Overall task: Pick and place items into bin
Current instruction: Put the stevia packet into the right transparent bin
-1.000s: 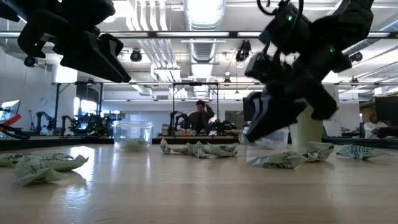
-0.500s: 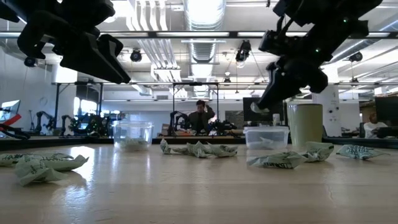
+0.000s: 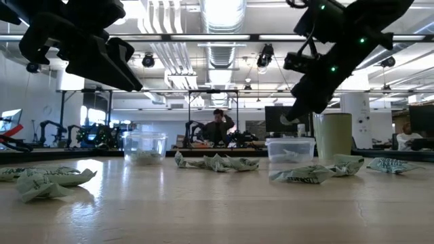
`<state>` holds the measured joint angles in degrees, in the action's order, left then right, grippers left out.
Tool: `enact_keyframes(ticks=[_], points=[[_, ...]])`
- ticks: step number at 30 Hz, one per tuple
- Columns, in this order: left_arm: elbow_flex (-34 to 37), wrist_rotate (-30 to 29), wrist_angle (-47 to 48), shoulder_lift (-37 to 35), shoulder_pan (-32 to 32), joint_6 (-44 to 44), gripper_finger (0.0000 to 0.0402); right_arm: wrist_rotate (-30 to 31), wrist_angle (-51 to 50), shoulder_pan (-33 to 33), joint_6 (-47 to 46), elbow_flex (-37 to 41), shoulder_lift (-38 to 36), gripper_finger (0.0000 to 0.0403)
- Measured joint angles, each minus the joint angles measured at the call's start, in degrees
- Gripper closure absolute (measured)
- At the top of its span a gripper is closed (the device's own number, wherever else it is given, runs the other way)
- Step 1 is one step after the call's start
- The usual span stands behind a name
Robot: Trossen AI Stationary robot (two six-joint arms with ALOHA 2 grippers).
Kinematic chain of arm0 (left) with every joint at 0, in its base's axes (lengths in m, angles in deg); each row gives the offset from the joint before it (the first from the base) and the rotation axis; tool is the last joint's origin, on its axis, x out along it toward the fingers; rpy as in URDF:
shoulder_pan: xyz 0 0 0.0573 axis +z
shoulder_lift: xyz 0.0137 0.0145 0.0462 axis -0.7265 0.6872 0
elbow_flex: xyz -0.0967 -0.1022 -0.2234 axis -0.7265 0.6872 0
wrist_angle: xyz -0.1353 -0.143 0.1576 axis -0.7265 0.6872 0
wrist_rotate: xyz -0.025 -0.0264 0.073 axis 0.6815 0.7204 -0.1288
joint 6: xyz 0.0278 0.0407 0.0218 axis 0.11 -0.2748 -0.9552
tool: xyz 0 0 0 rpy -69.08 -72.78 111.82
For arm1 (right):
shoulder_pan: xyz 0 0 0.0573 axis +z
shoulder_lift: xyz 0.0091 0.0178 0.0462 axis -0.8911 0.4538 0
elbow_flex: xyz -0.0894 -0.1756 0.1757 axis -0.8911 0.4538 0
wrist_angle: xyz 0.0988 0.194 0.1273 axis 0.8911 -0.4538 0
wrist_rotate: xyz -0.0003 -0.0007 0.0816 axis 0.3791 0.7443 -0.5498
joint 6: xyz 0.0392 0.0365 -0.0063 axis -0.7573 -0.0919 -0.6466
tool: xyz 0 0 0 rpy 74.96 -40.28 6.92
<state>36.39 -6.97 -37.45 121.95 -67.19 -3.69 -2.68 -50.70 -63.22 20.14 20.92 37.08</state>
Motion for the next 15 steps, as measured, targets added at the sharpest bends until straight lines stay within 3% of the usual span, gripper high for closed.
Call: enact_keyframes(ticks=[9, 15], points=[[0.0, 0.0, -0.1, 0.0, 0.0, 0.0, 0.029, -0.1, 0.1, -1.9, -2.2, 1.4, 0.1, 0.0392], [0.0, 0.0, -0.1, 0.0, 0.0, 0.0, 0.029, -0.4, 0.1, -1.9, -2.2, 1.7, 0.1, 0.0349]])
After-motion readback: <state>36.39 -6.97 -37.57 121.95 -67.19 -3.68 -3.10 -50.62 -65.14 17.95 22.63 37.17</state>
